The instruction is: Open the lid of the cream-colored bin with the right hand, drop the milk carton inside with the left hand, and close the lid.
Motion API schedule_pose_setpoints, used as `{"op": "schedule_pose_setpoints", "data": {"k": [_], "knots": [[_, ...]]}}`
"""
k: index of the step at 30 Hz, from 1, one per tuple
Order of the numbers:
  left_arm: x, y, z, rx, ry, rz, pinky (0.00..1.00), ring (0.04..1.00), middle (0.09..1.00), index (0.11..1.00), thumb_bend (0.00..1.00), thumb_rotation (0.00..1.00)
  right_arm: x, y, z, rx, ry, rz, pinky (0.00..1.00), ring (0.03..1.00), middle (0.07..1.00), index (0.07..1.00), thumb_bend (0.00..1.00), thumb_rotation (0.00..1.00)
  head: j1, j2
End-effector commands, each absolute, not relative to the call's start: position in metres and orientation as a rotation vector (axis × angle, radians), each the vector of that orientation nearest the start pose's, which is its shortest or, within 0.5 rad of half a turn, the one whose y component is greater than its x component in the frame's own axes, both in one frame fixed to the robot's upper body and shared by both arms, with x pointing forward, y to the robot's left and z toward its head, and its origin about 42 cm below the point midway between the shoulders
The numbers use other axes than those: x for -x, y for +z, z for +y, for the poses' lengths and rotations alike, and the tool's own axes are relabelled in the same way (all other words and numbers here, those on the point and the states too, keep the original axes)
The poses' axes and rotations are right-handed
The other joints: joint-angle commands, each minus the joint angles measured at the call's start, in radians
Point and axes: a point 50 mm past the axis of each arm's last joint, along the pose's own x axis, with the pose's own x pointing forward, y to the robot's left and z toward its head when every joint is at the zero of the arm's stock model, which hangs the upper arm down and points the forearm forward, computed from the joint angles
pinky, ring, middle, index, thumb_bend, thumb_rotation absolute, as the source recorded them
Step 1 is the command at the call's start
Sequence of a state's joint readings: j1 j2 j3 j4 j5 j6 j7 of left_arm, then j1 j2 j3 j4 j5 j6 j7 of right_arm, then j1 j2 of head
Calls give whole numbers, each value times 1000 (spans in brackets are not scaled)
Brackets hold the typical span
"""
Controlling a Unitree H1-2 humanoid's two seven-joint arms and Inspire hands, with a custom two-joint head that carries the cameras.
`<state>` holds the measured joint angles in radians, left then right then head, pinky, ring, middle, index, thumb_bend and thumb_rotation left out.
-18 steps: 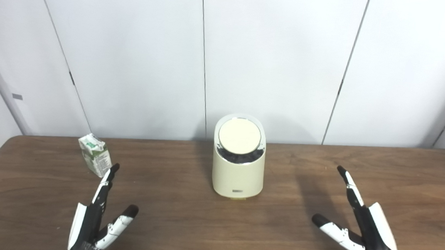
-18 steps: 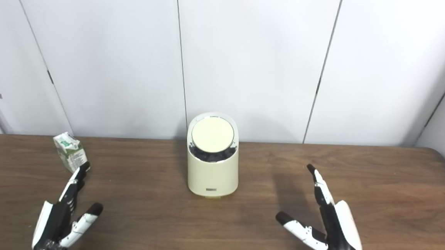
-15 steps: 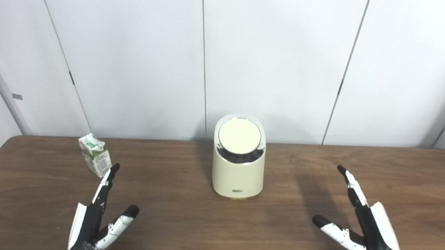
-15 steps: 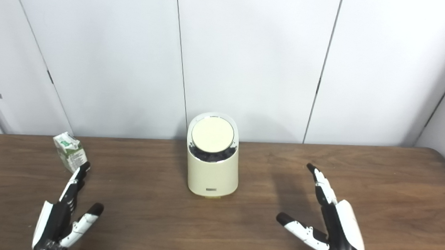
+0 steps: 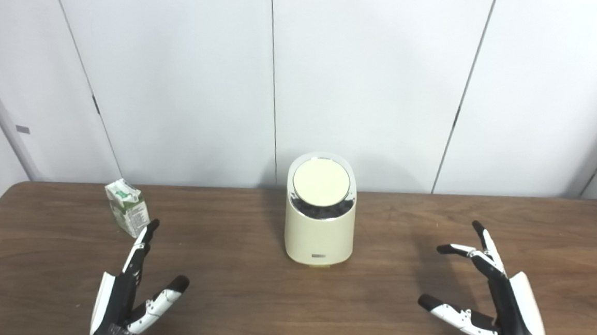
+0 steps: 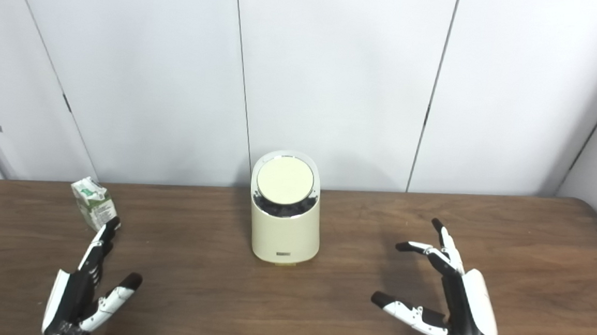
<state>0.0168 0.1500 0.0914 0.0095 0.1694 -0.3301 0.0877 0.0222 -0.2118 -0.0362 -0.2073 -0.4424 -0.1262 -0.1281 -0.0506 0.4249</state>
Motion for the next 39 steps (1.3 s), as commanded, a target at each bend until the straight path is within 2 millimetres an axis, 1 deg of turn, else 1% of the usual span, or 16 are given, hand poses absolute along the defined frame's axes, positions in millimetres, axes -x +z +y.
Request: {"op": "schedule_pose_setpoints", "data": {"k": [1,4,7,9,11,13,16,18,21,23,25,27,30,35,39], "knots": [[-261,95,288,-339,127,-247,1000,1000,1000,1000,801,656,-274,176,-280,625,-164,-422,1000,1000,989,715,780,492,-1,1],[-261,96,288,-339,127,-246,1000,1000,1000,1000,806,656,-274,175,-281,635,-169,-415,1000,1000,978,771,779,510,-2,3],[-261,97,288,-328,119,-252,1000,1000,1000,1000,786,644,-273,177,-280,634,-164,-406,990,1000,975,833,789,543,-2,3],[-260,97,288,-326,118,-248,1000,1000,1000,1000,773,625,-271,181,-276,631,-157,-396,935,1000,969,891,799,572,2,3],[-258,97,288,-306,117,-243,1000,1000,1000,1000,750,594,-269,184,-272,629,-149,-380,902,986,965,926,807,597,2,5],[-257,97,288,-285,115,-242,1000,1000,1000,1000,748,570,-268,187,-270,625,-143,-364,906,979,970,944,811,613,4,6],[-255,99,288,-264,109,-233,975,999,1000,1000,705,522,-267,191,-265,615,-133,-342,876,963,975,954,818,613,7,11],[-254,100,288,-237,101,-230,937,989,1000,1000,676,474,-267,192,-264,595,-119,-341,875,956,977,965,817,595,8,15],[-251,102,286,-212,101,-226,926,985,1000,1000,675,448,-268,195,-262,569,-94,-324,892,958,984,981,823,579,9,20],[-250,104,285,-211,102,-221,942,984,1000,1000,670,438,-270,198,-262,568,-84,-316,908,957,983,984,820,560,10,22],[-248,105,283,-215,99,-224,934,977,1000,1000,650,419,-276,200,-261,575,-81,-311,913,947,968,973,824,576,13,24],[-247,106,282,-225,97,-230,929,973,1000,1000,626,406,-284,203,-261,578,-74,-315,925,947,960,967,851,606,17,28],[-246,105,280,-245,100,-235,911,958,991,1000,644,409,-299,209,-260,586,-61,-327,934,949,958,964,867,628,22,30],[-244,106,275,-234,94,-224,922,965,995,1000,661,390,-325,228,-249,584,-35,-347,927,958,971,960,880,622,27,33],[-243,107,272,-225,89,-208,925,969,997,1000,658,376,-341,248,-235,571,-13,-366,913,948,967,957,893,597,29,34]]}}
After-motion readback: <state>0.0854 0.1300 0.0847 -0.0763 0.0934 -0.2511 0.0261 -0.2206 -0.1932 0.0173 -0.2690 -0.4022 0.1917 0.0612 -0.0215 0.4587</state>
